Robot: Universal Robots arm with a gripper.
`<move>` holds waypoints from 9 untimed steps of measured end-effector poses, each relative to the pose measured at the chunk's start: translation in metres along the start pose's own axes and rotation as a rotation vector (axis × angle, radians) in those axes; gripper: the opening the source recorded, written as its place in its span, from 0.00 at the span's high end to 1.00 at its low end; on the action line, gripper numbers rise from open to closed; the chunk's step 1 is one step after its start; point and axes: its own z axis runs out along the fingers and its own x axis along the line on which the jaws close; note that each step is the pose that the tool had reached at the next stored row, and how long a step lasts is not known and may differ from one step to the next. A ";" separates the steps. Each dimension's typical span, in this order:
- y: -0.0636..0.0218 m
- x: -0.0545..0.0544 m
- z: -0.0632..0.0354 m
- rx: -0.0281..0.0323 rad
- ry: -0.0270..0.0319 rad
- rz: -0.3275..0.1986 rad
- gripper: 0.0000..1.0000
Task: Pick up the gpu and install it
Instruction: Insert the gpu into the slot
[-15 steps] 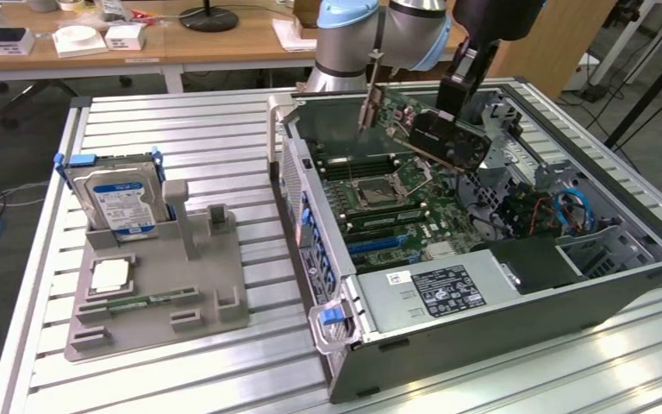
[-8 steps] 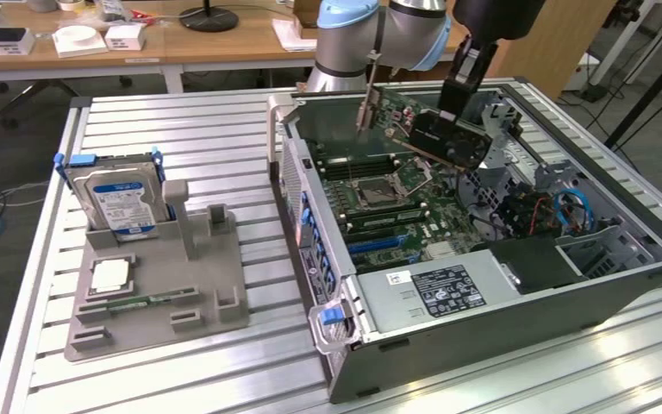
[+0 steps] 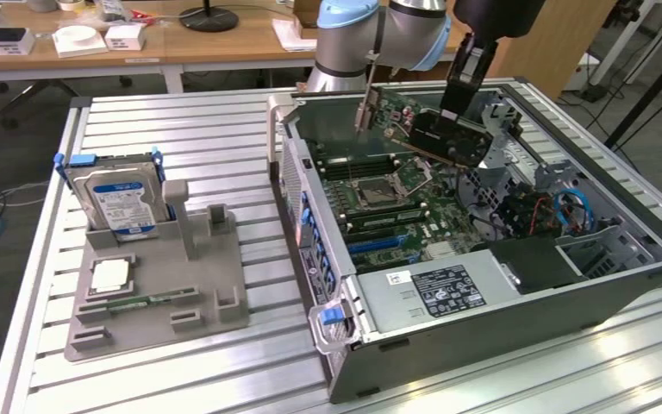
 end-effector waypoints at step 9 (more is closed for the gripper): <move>0.0000 0.000 -0.0015 -0.0008 0.0022 -0.058 0.74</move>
